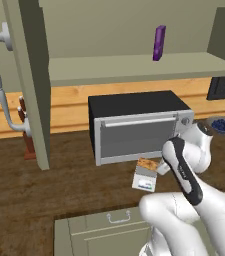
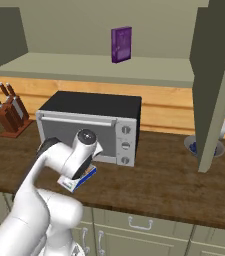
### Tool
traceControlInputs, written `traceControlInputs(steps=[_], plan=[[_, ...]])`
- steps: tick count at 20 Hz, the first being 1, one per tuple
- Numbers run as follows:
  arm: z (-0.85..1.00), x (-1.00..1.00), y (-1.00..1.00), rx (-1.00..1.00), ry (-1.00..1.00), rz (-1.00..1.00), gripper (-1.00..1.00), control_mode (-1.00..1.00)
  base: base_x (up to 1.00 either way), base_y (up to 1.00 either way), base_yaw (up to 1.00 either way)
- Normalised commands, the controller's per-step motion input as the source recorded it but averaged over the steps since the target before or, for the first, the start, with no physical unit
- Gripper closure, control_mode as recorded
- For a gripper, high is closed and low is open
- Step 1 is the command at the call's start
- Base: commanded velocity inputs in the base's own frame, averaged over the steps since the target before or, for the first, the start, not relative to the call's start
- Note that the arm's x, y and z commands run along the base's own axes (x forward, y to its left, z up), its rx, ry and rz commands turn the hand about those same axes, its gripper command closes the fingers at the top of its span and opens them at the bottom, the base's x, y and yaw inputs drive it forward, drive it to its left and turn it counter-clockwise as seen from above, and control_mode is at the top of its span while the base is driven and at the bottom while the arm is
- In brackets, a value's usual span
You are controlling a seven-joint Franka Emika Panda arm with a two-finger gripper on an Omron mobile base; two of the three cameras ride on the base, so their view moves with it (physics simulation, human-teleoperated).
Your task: Pick the bar and place it on the digital scale for weighing, and close the cabinet.
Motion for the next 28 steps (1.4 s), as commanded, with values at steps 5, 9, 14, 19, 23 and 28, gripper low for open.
traceControlInputs(steps=[5,9,14,19,23,28], plan=[[0.75,-0.65,0.00,-0.03,-0.39,-0.07,-1.00,-1.00,0.00,0.00,0.00],[0.80,-0.60,-0.09,0.00,-0.33,-0.14,-1.00,-1.00,0.00,0.00,0.00],[0.57,-0.39,-0.27,0.00,-0.36,-0.07,-1.00,-1.00,0.00,0.00,0.00],[0.00,-0.06,-0.38,0.07,-0.22,0.00,-1.00,-1.00,0.00,0.00,0.00],[-0.04,0.00,-0.59,0.18,-0.11,0.00,-1.00,-1.00,0.00,0.00,0.00],[-0.29,0.00,-0.34,0.16,-0.24,0.00,-1.00,-1.00,0.00,0.00,0.00]])
